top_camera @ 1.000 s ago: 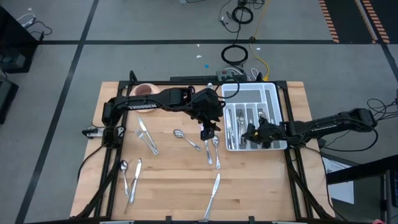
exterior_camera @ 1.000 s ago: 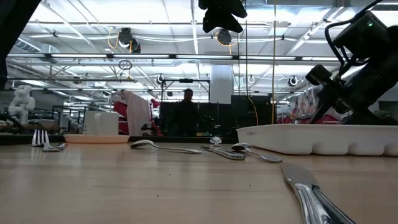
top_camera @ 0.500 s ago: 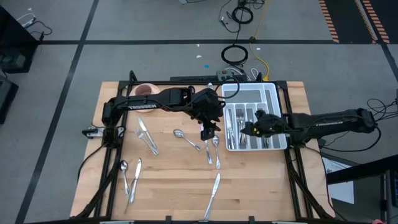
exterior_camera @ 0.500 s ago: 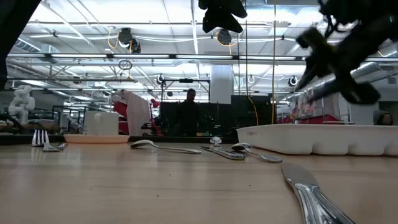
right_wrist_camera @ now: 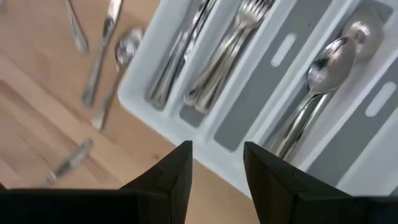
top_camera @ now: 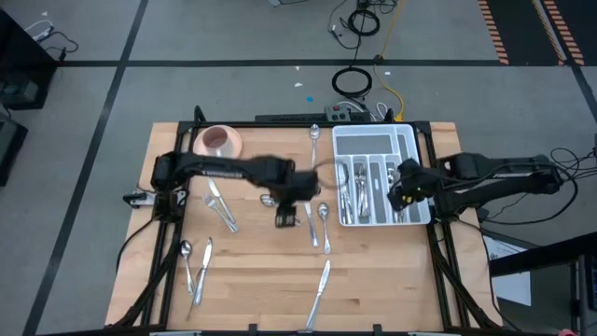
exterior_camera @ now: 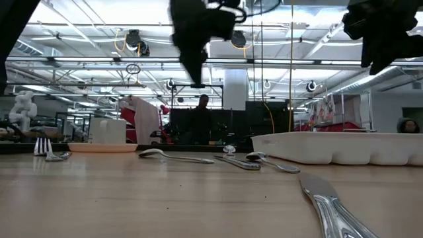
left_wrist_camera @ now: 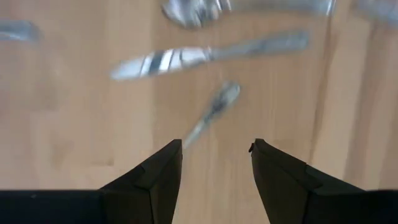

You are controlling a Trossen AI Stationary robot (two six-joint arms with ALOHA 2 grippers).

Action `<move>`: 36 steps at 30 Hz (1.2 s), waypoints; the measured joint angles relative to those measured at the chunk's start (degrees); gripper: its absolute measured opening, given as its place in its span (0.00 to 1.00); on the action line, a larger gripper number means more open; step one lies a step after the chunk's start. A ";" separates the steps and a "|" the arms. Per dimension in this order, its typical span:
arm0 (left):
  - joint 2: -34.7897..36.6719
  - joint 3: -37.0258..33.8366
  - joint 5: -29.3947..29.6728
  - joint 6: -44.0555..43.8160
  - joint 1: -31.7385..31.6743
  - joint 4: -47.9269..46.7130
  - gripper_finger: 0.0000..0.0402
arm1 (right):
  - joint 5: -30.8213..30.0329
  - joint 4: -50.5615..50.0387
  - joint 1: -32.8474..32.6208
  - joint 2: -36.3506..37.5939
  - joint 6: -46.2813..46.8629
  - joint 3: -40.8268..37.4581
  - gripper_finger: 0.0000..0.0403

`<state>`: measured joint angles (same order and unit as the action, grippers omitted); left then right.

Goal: Sort silverware
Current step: Put the silver spoon into the silverware rack

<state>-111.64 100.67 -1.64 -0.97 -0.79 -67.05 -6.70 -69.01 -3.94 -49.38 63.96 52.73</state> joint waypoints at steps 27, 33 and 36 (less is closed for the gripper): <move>1.01 -26.56 10.80 31.53 -1.39 19.32 0.49 | -2.17 1.09 -7.99 -8.94 -6.14 0.00 0.34; 1.01 -26.56 9.56 31.93 -1.81 19.80 0.49 | -2.30 1.09 -7.99 -8.94 -5.60 0.00 0.34; 1.01 -26.82 9.04 31.93 -2.31 22.55 0.49 | -2.41 1.09 -7.96 -8.94 -5.53 0.00 0.34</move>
<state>-110.63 73.85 7.40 30.96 -3.09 -44.50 -9.10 -67.92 -11.90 -58.33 58.43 52.73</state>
